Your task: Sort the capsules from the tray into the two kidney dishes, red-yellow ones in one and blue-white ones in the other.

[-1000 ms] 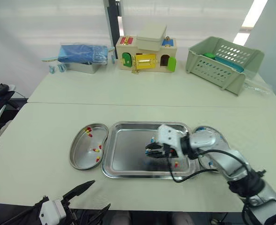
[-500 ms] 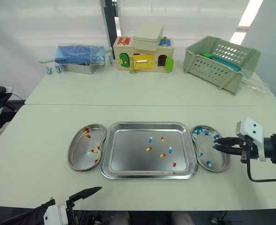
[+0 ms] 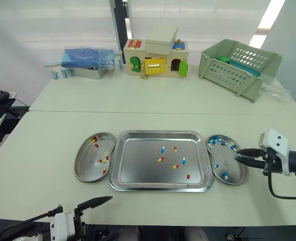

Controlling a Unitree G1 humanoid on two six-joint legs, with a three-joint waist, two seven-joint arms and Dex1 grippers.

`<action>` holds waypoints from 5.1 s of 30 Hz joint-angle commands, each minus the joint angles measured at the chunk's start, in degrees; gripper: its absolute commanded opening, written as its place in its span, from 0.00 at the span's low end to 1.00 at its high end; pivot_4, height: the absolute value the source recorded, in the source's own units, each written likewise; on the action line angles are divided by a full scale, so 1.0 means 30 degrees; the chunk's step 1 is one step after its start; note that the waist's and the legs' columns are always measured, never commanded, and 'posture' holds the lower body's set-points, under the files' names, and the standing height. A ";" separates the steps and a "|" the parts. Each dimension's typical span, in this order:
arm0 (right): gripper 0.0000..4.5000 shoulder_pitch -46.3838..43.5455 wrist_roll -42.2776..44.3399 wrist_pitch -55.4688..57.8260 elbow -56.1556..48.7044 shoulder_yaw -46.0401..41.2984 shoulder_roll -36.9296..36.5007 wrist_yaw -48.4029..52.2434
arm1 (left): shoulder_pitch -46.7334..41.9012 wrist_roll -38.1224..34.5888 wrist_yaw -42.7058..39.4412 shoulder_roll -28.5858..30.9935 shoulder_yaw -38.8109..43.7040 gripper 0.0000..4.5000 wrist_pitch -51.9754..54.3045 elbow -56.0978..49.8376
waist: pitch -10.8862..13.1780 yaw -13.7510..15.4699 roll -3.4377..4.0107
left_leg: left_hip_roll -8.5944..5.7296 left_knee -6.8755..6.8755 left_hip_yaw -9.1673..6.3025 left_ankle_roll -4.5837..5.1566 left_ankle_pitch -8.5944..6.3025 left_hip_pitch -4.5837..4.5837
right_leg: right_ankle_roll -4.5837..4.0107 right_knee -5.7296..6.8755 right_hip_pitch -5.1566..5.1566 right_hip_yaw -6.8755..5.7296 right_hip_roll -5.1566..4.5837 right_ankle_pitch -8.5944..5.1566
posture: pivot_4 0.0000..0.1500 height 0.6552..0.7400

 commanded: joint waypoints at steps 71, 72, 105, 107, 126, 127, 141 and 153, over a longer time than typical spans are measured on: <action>1.00 1.4699 0.3147 -0.6577 -0.9157 -0.4955 1.0345 -0.1473 | -1.6010 0.0853 0.3151 0.5594 -0.2886 1.00 1.5793 -0.1950 | 0.0013 -0.0222 0.0015 | 0.0015 -0.0026 -0.0007 -0.0010 0.0005 0.0051 | 0.0002 0.0044 0.0023 0.0012 0.0024 -0.0003 | 1.00 1.00; 1.00 1.4996 0.3122 -0.6712 -0.9384 -0.4692 1.0698 -0.1745 | -1.6252 0.1055 0.3268 0.5136 -0.3359 1.00 1.5631 -0.1927 | 0.0013 -0.0221 0.0015 | 0.0016 -0.0019 -0.0005 -0.0010 0.0005 0.0053 | 0.0002 0.0046 0.0024 0.0016 0.0024 -0.0003 | 1.00 1.00; 1.00 1.5366 0.0703 -0.7453 -1.0699 -0.0829 1.0291 -0.6619 | -1.8194 0.7596 0.9749 -0.1281 -1.1253 1.00 2.1609 -0.2391 | -0.0022 0.0054 0.0050 | -0.0002 0.0022 -0.0043 -0.0012 0.0007 0.0044 | 0.0002 0.0049 0.0040 -0.0004 0.0022 -0.0004 | 1.00 1.00; 1.00 1.5541 0.0653 -0.7504 -1.0803 -0.0771 1.0289 -0.6701 | -1.8263 0.7625 0.9799 -0.1317 -1.1239 1.00 2.1623 -0.2248 | -0.0027 0.0053 0.0054 | -0.0003 0.0022 -0.0040 -0.0012 0.0007 0.0045 | 0.0002 0.0050 0.0041 -0.0002 0.0022 -0.0003 | 1.00 1.00; 1.00 1.6852 -0.0005 -0.9563 -0.9542 -0.0137 1.0350 -0.6045 | -1.8326 0.8133 0.9984 -0.0832 -1.1469 0.01 2.1865 -0.1771 | -0.0115 0.0037 0.0118 | -0.0003 0.0023 -0.0040 -0.0011 0.0006 0.0058 | 0.0002 0.0050 0.0054 -0.0001 0.0022 -0.0004 | 1.00 1.00; 1.00 1.6870 -0.0025 -0.9644 -0.9488 -0.0101 1.0341 -0.6030 | -1.8310 0.8117 0.9981 -0.0805 -1.1460 0.00 2.1882 -0.1805 | -0.0119 0.0036 0.0121 | -0.0003 0.0023 -0.0039 -0.0011 0.0006 0.0058 | 0.0002 0.0049 0.0055 -0.0001 0.0022 -0.0004 | 1.00 1.00; 1.00 1.7164 -0.0102 -1.0912 -0.9132 0.0534 0.9929 -0.5263 | -1.8054 0.5451 0.7313 0.0262 -0.9286 0.00 2.0932 -0.3183 | -0.0130 0.0040 0.0141 | 0.0000 0.0017 -0.0037 -0.0011 0.0006 0.0057 | 0.0001 0.0049 0.0048 0.0001 0.0022 -0.0005 | 1.00 1.00; 1.00 1.5831 0.1305 -1.0415 -0.8784 0.0436 0.7425 -0.3121 | -1.6069 0.1261 0.6653 0.4726 -0.1704 0.00 2.5515 -0.6761 | -0.0102 -0.0017 0.0092 | 0.0012 0.0018 -0.0044 -0.0009 0.0005 0.0059 | -0.0002 0.0049 0.0051 -0.0005 0.0025 -0.0006 | 1.00 1.00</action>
